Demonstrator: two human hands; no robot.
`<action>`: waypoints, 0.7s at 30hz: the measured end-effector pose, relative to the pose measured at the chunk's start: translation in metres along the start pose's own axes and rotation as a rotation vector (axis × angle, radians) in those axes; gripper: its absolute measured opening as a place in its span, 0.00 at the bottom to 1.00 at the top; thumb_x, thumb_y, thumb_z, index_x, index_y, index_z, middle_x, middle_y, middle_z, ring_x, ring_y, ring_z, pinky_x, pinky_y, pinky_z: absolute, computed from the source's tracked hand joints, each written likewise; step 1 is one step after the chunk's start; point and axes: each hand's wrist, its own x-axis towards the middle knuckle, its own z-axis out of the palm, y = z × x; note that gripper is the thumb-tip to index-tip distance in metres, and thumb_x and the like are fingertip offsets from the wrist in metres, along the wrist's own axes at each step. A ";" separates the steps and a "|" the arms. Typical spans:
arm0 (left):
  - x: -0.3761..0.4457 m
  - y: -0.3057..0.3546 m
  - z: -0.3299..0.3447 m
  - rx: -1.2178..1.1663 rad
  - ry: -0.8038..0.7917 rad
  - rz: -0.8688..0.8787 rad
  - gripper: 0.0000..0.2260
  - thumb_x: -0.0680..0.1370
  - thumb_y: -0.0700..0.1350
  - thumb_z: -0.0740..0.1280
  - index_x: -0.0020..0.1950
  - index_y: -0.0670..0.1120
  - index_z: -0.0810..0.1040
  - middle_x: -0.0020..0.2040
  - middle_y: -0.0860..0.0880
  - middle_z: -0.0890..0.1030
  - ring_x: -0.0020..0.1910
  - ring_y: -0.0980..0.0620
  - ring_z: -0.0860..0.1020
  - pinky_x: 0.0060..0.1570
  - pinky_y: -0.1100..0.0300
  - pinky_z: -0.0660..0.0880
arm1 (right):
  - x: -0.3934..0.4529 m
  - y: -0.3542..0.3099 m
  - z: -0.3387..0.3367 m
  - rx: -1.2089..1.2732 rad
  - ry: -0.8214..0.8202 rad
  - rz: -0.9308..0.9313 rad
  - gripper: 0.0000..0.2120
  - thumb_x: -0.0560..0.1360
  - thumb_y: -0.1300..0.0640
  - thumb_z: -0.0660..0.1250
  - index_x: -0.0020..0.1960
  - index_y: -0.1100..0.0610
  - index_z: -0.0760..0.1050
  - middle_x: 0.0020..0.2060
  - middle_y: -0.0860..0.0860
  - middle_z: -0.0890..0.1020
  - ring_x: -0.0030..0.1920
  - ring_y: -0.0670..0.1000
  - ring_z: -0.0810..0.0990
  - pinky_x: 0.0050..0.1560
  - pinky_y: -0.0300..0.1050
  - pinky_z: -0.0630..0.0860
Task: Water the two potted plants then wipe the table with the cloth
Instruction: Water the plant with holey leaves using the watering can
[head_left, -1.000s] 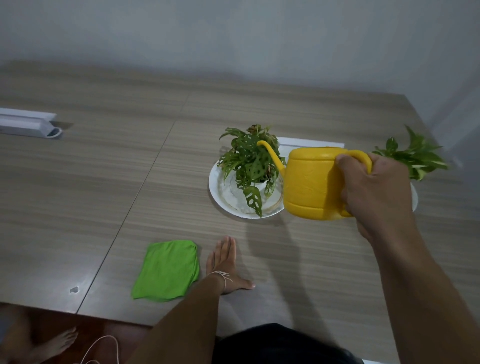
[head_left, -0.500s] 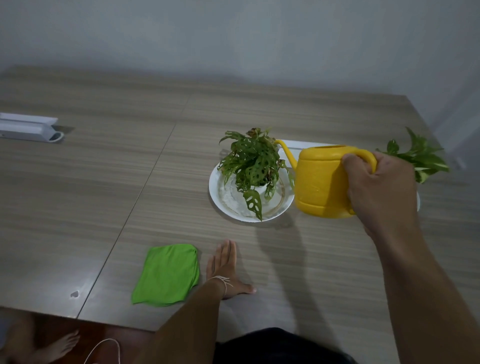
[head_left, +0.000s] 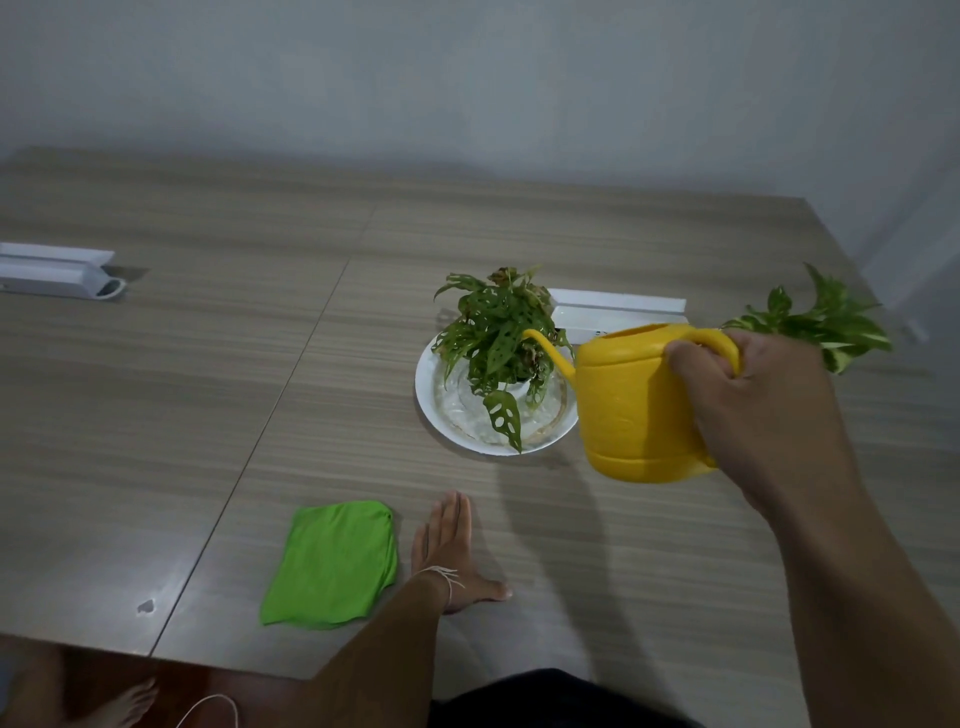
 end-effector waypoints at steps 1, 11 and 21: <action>0.000 0.000 0.000 -0.001 0.005 -0.001 0.64 0.64 0.69 0.73 0.79 0.51 0.29 0.77 0.54 0.26 0.78 0.51 0.29 0.77 0.49 0.34 | -0.001 -0.002 0.000 0.009 -0.003 -0.003 0.19 0.79 0.56 0.66 0.36 0.70 0.72 0.30 0.67 0.75 0.30 0.64 0.70 0.32 0.52 0.70; 0.001 0.001 0.000 0.001 0.005 -0.001 0.64 0.64 0.69 0.73 0.79 0.51 0.28 0.78 0.53 0.27 0.77 0.51 0.29 0.77 0.49 0.34 | 0.006 -0.014 0.012 0.094 0.032 0.021 0.23 0.79 0.56 0.67 0.31 0.66 0.64 0.30 0.69 0.74 0.28 0.58 0.67 0.31 0.55 0.71; 0.002 0.001 -0.001 0.004 -0.008 -0.001 0.64 0.64 0.69 0.73 0.78 0.51 0.28 0.78 0.53 0.27 0.77 0.51 0.28 0.76 0.48 0.34 | 0.014 -0.012 0.024 0.179 0.092 0.028 0.23 0.79 0.56 0.66 0.33 0.69 0.63 0.29 0.70 0.71 0.28 0.55 0.66 0.29 0.54 0.69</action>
